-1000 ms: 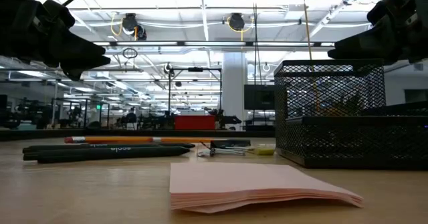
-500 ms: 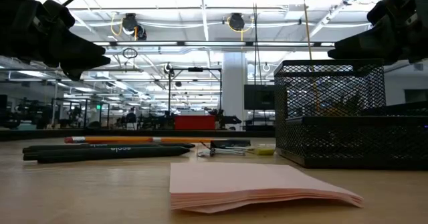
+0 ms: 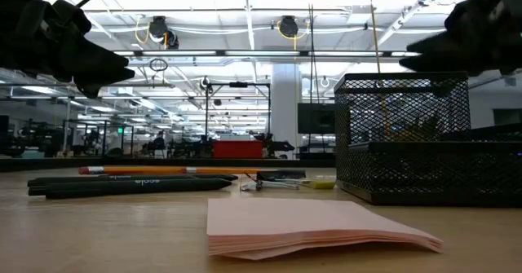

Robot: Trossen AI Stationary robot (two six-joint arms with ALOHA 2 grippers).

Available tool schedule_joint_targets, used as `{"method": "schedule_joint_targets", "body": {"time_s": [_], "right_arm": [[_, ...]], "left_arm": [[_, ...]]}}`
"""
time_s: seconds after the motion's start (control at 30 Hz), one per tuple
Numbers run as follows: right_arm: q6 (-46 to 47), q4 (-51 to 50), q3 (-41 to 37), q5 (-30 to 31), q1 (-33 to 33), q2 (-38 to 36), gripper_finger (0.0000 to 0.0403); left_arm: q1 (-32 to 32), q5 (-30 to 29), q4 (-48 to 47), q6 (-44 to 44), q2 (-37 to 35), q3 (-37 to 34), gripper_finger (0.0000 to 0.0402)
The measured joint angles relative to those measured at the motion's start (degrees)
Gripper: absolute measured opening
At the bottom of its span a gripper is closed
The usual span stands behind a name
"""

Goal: Pick and place office supplies into organizer
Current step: Put the yellow pencil into the black desk organizer

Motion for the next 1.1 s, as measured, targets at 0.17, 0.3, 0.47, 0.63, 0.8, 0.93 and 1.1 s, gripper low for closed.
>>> {"method": "schedule_joint_targets", "body": {"time_s": [0.17, 0.3, 0.47, 0.63, 0.8, 0.93, 1.1], "right_arm": [[0.0, 7.2, 0.0, 2.6, 0.0, 0.0, 0.0132], [0.0, 14.6, 0.0, 4.5, 0.0, 0.0, 0.0132], [0.0, 19.4, 0.0, 4.3, 0.0, 0.0, 0.0132], [0.4, 22.2, 0.0, 7.6, 0.0, 0.2, 0.0132], [1.3, 22.1, 0.0, 6.7, 1.4, 7.0, 0.0132], [2.6, 27.1, 0.0, 5.7, 4.5, 17.8, 0.0132], [2.7, 39.7, 0.3, 7.4, 8.6, 33.9, 0.0132]], "left_arm": [[0.0, 0.0, 0.0, 0.0, 0.0, 0.0, 0.0170], [0.0, 0.0, 0.0, 0.0, 0.0, 0.0, 0.0170], [0.0, 0.0, 0.0, 0.0, 0.0, 0.0, 0.0170], [0.0, 0.0, 0.0, 0.0, 0.0, 0.0, 0.0170], [0.0, 0.0, 0.0, 0.0, 0.0, 0.0, 0.0170], [0.0, 0.0, 0.0, 0.0, 0.0, 0.0, 0.0170], [0.0, 0.0, 0.0, 0.0, 0.0, 0.0, 0.0170]]}}
